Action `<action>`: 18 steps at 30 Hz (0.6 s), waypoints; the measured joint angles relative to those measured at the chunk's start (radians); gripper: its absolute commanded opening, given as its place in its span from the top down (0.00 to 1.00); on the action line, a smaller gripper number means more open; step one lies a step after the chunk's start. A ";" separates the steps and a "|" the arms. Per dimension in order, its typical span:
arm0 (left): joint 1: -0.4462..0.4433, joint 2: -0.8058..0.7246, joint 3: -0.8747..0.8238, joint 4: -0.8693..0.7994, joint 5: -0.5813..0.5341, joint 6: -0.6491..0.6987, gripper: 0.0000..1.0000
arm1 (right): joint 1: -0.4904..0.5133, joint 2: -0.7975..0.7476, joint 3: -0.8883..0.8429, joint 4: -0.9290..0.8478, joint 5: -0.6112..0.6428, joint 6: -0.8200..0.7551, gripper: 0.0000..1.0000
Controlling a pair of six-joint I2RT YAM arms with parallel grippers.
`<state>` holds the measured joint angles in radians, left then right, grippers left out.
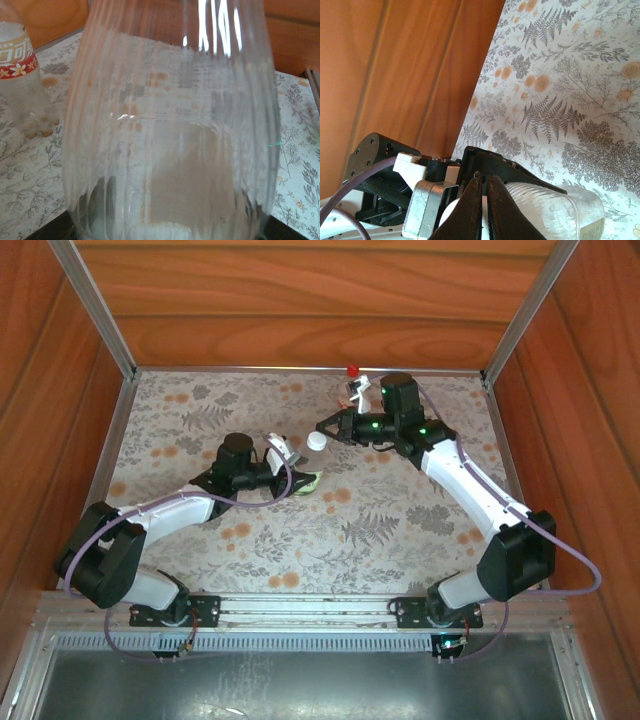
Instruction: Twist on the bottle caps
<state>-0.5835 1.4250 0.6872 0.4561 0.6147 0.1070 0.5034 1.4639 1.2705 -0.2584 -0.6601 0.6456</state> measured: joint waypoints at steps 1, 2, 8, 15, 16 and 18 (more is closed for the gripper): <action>0.000 0.002 0.000 0.000 -0.006 -0.002 0.52 | -0.002 -0.001 -0.006 0.005 -0.001 0.000 0.89; 0.000 0.004 0.000 -0.001 -0.011 -0.003 0.52 | -0.004 -0.003 -0.012 0.011 -0.001 0.000 0.89; 0.002 0.017 0.000 0.000 -0.020 -0.002 0.51 | -0.010 -0.050 -0.037 -0.024 0.018 -0.049 0.65; 0.021 0.044 0.000 0.008 0.077 0.023 0.51 | 0.013 -0.105 0.036 -0.219 0.058 -0.348 0.40; 0.021 0.048 0.001 0.009 0.101 0.026 0.51 | 0.013 -0.105 0.051 -0.239 0.060 -0.403 0.38; 0.021 0.055 0.006 0.009 0.140 0.027 0.49 | 0.013 -0.101 0.076 -0.274 0.058 -0.505 0.38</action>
<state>-0.5629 1.4796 0.6930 0.4648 0.7544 0.1345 0.5167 1.3624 1.3460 -0.5323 -0.6025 0.1406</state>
